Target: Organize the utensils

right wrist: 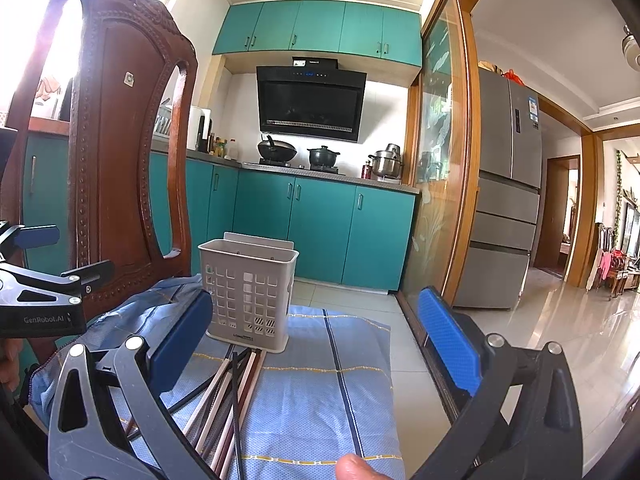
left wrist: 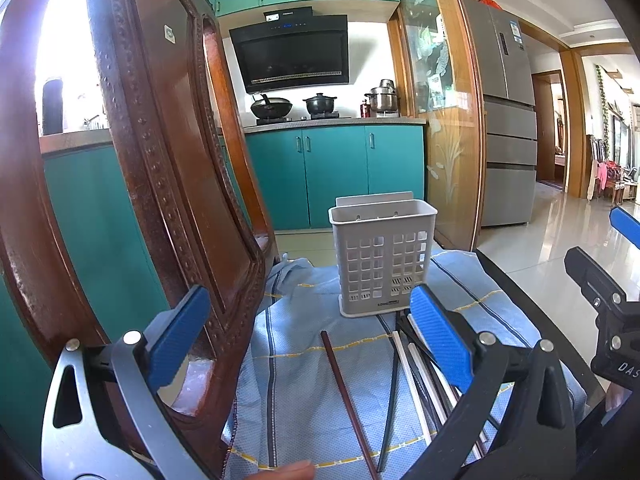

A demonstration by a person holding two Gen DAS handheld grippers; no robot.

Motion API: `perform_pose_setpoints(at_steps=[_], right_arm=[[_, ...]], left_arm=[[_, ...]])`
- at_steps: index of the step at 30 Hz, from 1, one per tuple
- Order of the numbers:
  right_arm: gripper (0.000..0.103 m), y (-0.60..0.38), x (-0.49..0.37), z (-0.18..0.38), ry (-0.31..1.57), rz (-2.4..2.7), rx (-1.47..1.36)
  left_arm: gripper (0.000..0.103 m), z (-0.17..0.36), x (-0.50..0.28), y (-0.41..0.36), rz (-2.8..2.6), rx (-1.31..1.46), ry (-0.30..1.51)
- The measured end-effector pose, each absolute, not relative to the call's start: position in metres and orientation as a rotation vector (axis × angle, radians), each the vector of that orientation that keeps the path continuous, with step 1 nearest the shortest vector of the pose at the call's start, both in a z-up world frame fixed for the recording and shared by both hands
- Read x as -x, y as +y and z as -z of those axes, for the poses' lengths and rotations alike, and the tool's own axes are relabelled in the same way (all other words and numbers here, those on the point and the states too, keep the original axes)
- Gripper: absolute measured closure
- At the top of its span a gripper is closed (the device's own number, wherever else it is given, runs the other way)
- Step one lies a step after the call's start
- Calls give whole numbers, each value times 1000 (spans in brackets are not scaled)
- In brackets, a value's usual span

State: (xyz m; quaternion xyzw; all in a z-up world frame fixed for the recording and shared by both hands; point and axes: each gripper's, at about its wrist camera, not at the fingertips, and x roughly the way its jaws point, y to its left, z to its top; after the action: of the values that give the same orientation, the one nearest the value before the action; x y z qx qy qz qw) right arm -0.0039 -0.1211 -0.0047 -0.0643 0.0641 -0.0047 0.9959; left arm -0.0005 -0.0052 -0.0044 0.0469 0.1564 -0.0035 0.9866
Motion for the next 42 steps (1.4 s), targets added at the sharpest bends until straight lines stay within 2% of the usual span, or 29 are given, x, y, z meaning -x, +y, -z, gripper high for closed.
perform_pose_setpoints(at_steps=[42], right_arm=[[3, -121, 7, 1, 116, 11, 131]], left_arm=[[3, 5, 2, -8, 10, -103, 321]])
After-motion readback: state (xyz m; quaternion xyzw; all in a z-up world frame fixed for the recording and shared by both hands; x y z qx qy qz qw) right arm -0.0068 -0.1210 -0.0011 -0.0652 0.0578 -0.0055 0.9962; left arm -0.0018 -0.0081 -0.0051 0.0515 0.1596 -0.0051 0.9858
